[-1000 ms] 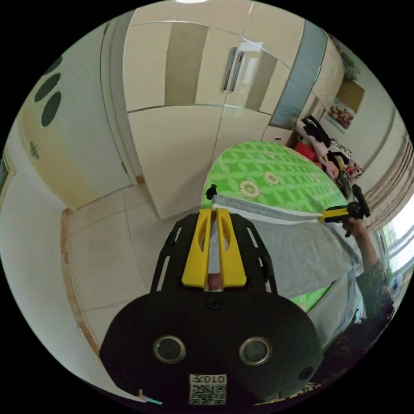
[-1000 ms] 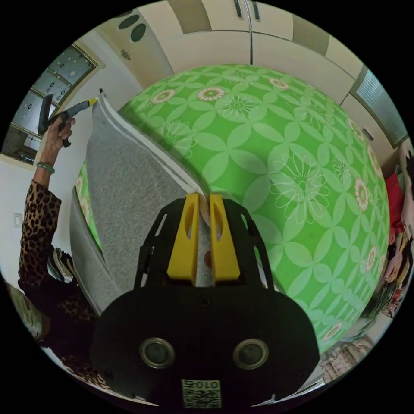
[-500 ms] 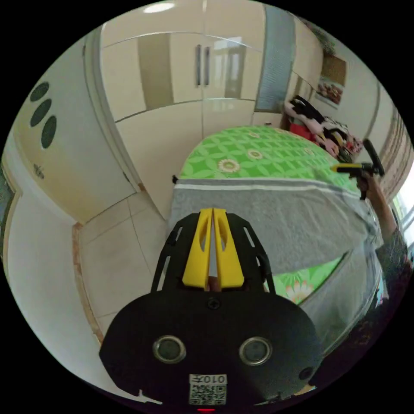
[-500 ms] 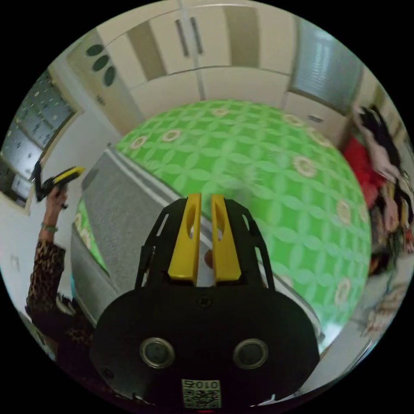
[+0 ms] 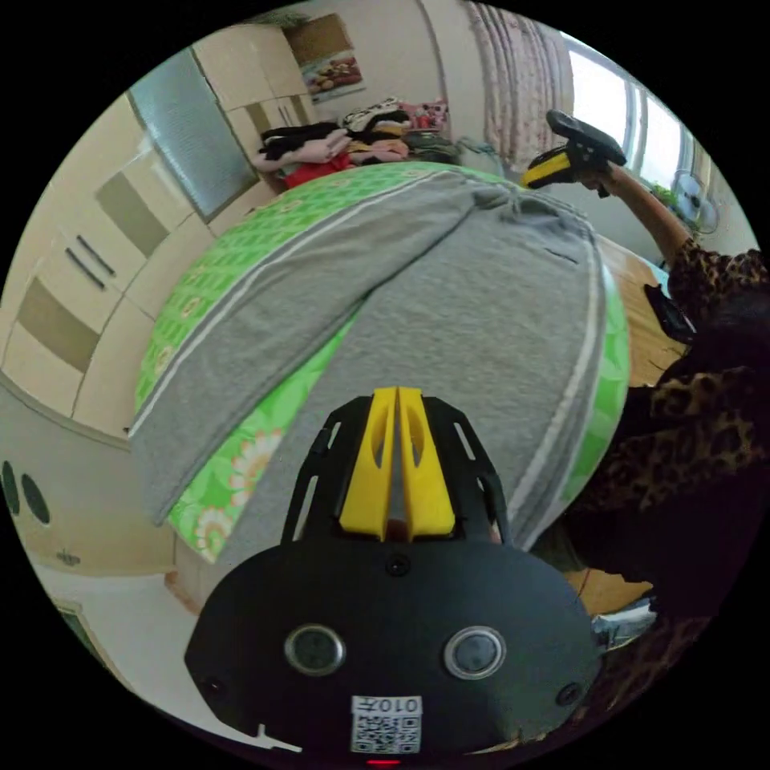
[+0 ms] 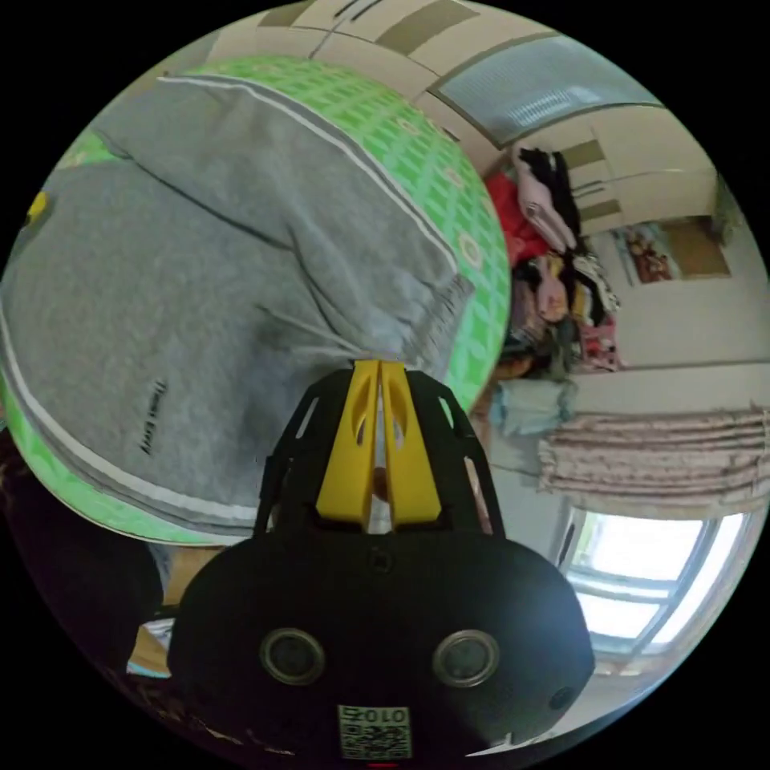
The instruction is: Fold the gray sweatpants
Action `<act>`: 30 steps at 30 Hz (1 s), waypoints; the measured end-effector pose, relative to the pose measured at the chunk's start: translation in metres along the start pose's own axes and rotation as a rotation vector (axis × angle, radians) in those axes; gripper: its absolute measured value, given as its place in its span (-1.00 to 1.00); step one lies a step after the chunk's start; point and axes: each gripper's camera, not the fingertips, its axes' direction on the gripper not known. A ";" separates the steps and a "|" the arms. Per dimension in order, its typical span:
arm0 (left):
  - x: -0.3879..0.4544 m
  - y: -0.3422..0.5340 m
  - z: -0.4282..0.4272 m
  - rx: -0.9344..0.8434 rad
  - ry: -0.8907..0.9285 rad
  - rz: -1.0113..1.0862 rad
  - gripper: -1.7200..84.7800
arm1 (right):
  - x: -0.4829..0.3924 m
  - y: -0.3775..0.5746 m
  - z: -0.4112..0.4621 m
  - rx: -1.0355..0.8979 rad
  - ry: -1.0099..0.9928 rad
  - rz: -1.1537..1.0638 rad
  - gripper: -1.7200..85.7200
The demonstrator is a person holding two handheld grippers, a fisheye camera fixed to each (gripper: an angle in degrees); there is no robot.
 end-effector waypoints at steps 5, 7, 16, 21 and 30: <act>0.021 -0.004 0.028 -0.065 0.086 -0.004 -0.97 | 0.041 0.001 -0.015 0.160 -0.225 0.082 -0.88; 0.015 0.000 0.030 -0.070 0.123 -0.048 -0.97 | 0.067 -0.028 -0.014 0.249 -0.395 0.058 -0.85; -0.027 0.041 0.061 -0.022 0.500 -0.299 -0.96 | 0.081 -0.217 0.019 0.230 -0.631 -0.113 -0.79; -0.051 0.077 0.078 0.073 0.636 -0.441 -0.96 | 0.057 -0.283 0.013 0.279 -0.651 -0.213 -0.79; -0.072 0.117 0.094 0.145 0.735 -0.486 -0.96 | 0.037 -0.318 0.016 0.286 -0.578 -0.395 -0.88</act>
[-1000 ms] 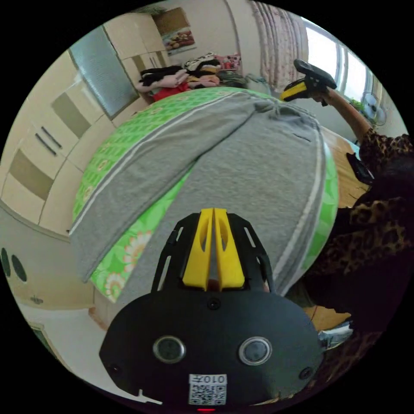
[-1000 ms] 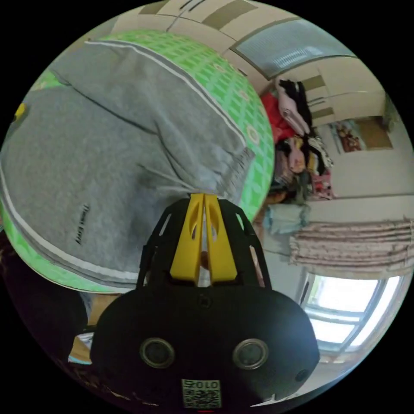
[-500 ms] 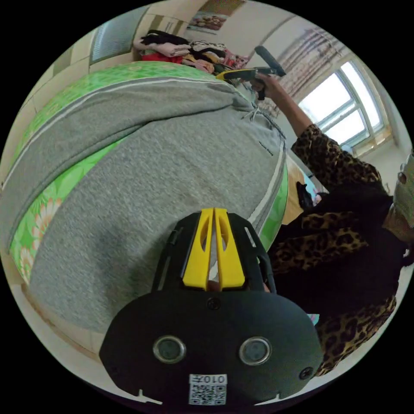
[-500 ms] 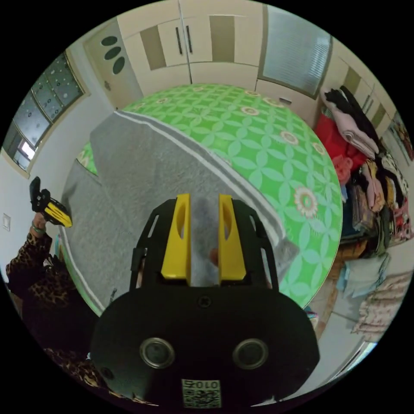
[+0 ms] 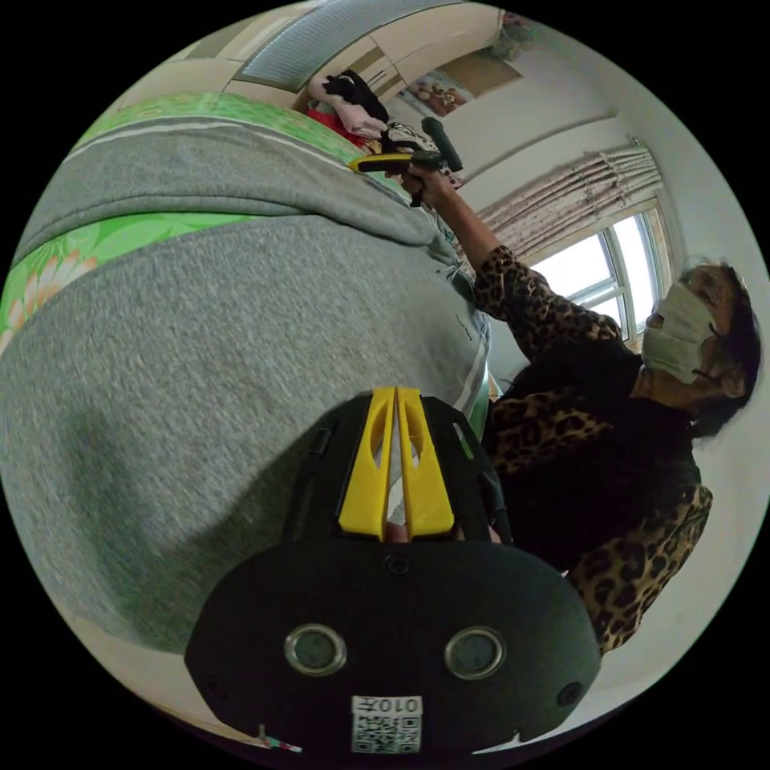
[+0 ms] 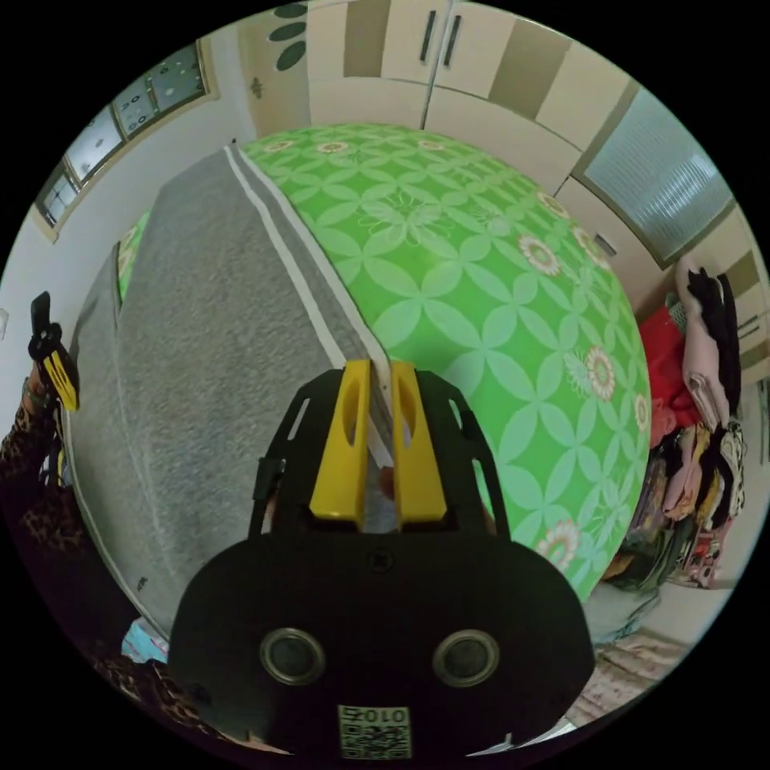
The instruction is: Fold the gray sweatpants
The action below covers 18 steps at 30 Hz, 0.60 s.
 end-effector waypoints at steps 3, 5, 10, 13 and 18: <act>-0.011 0.007 -0.002 -0.008 0.040 -0.014 -0.96 | 0.028 0.000 -0.006 0.002 -0.026 0.084 -0.91; -0.017 0.013 -0.004 -0.010 0.054 -0.018 -0.96 | 0.048 0.003 -0.009 0.022 -0.023 0.156 -0.92; -0.029 0.029 -0.004 -0.013 0.112 -0.028 -0.97 | 0.096 0.017 -0.013 0.039 -0.040 0.298 -0.92; -0.037 0.044 -0.006 0.009 0.153 -0.035 -0.97 | 0.109 0.029 -0.021 0.031 -0.034 0.329 -0.91; -0.039 0.059 -0.006 0.025 0.146 -0.034 -0.97 | 0.119 0.096 -0.076 0.033 0.125 0.476 -0.90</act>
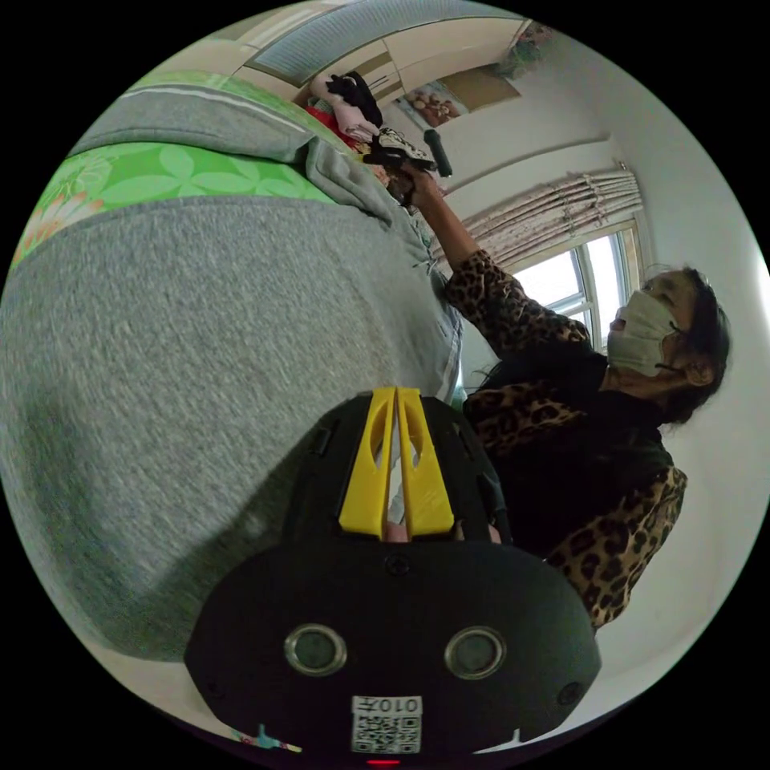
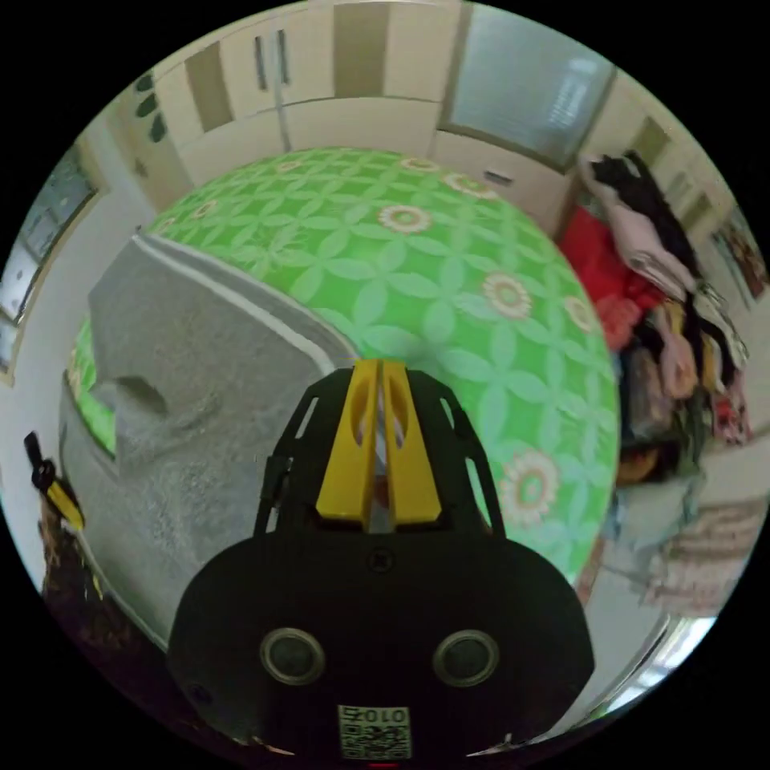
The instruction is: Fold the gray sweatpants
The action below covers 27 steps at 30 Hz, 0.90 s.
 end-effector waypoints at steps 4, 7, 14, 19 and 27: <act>-0.003 0.011 0.002 -0.001 0.005 -0.005 -0.97 | 0.070 0.121 -0.064 0.012 -0.166 0.139 -0.87; -0.003 0.019 0.005 0.003 0.003 -0.002 -0.97 | 0.101 0.249 -0.095 0.043 -0.349 0.205 -0.86; 0.001 0.040 0.015 0.015 -0.016 0.004 -0.97 | 0.129 0.485 -0.115 0.081 -0.485 0.521 -0.78; 0.012 0.058 0.025 0.056 -0.078 0.006 -0.96 | 0.145 0.573 -0.129 0.185 -0.499 0.680 -0.77; 0.041 0.098 0.045 0.202 -0.240 -0.020 -0.96 | 0.153 0.583 -0.169 0.349 -0.325 0.740 -0.77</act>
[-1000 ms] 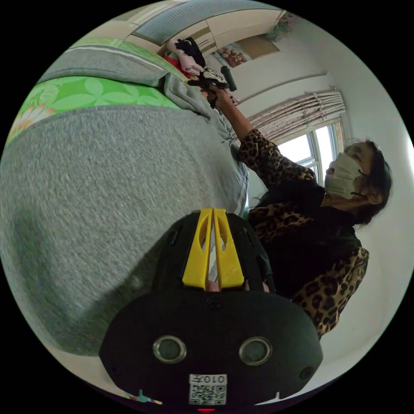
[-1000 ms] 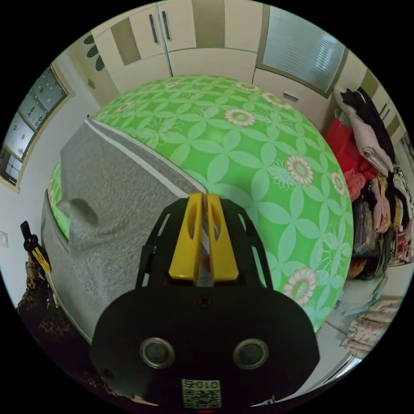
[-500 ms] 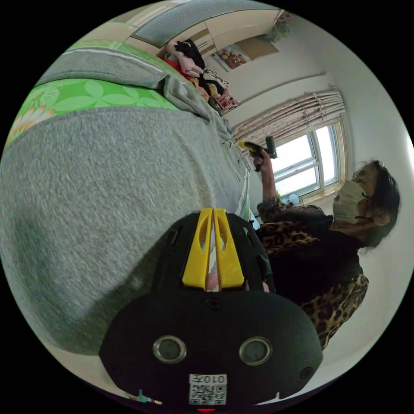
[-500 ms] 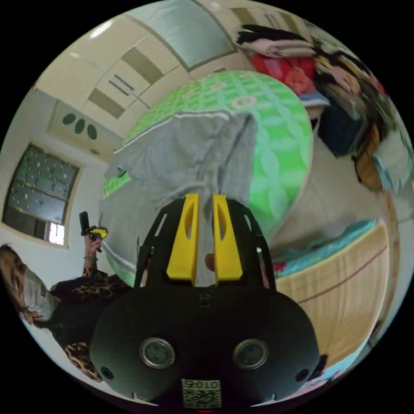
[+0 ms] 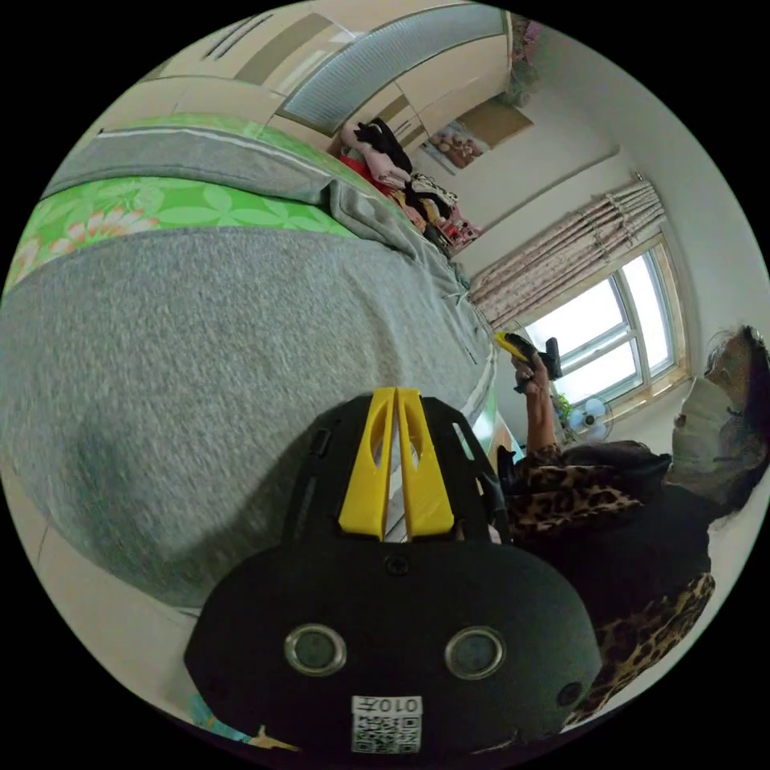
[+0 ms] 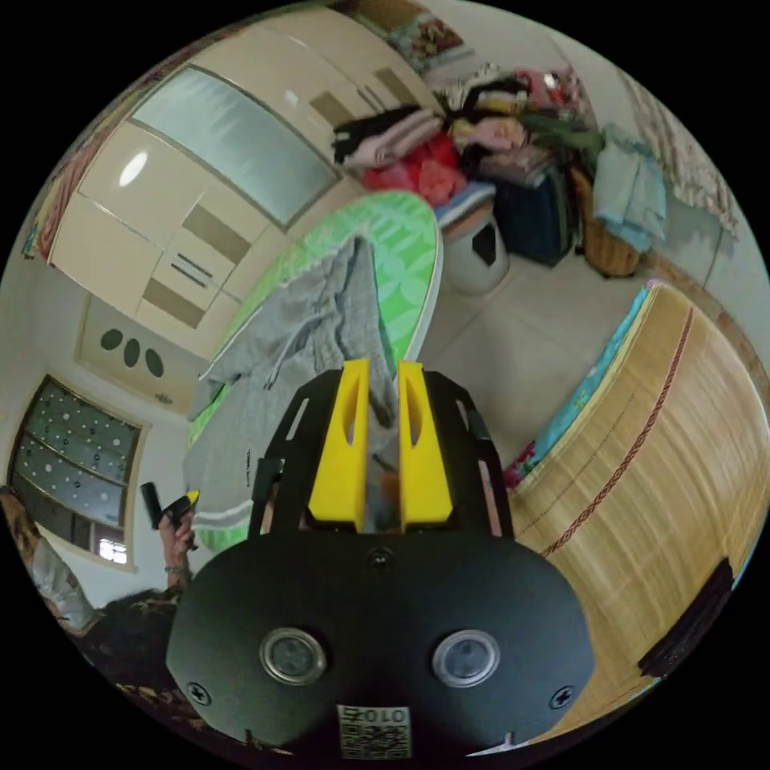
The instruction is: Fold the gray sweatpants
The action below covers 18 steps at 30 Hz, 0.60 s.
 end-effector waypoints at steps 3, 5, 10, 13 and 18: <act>0.029 0.011 0.004 0.023 -0.201 0.095 -0.96 | 0.002 -0.001 0.002 -0.045 0.035 0.004 -0.73; 0.046 0.019 0.014 0.033 -0.298 0.151 -0.96 | 0.011 0.000 0.012 -0.115 -0.033 0.026 -0.70; 0.050 0.034 0.023 0.056 -0.298 0.138 -0.97 | 0.016 0.013 0.032 -0.129 -0.120 0.066 -0.72; 0.045 0.042 0.025 0.074 -0.240 0.059 -0.96 | 0.009 0.005 0.029 -0.130 -0.139 0.005 -0.79; 0.063 0.051 0.038 0.027 -0.305 0.023 -0.97 | -0.005 -0.024 0.005 -0.101 -0.152 -0.057 -0.85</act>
